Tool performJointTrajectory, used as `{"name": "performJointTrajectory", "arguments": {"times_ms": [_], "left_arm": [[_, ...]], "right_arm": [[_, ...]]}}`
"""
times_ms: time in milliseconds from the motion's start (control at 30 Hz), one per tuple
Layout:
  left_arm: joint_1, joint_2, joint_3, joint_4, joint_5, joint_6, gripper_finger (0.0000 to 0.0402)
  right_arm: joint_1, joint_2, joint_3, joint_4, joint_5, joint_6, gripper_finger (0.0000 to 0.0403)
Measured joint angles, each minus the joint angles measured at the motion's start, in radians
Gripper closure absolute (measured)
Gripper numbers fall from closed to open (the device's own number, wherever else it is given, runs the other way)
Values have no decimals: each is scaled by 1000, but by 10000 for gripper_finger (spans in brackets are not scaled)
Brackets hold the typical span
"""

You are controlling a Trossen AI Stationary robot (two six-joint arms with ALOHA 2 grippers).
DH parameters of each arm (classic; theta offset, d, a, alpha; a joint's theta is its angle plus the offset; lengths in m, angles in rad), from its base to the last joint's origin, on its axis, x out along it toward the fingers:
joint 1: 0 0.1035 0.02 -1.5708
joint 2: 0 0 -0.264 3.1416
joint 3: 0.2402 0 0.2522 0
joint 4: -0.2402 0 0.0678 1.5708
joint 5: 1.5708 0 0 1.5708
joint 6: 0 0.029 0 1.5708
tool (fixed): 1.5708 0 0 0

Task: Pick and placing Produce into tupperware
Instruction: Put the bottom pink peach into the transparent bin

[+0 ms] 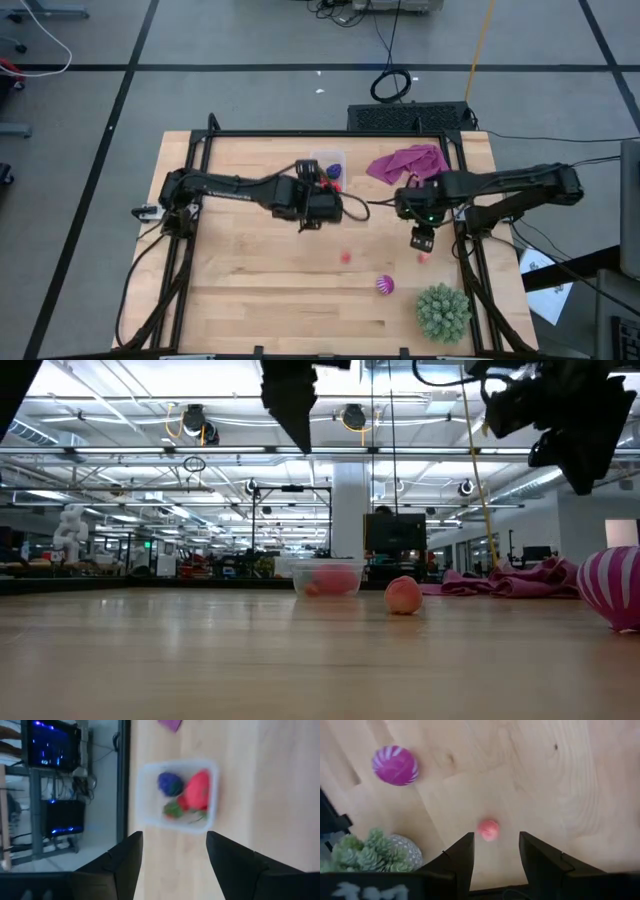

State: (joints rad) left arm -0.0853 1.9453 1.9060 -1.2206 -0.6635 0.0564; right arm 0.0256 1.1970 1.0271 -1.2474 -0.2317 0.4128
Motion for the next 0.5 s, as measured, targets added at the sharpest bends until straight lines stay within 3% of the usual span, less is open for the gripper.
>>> {"name": "performJointTrajectory", "arguments": {"times_ms": [267, 500], "left_arm": [[169, -1, 0, -127, 78, -51, 176], [216, -1, 0, -114, 105, -35, 176]], "right_arm": [[0, -47, 0, -29, -1, 2, 257], [0, -47, -40, -10, -4, 160, 257]]}}
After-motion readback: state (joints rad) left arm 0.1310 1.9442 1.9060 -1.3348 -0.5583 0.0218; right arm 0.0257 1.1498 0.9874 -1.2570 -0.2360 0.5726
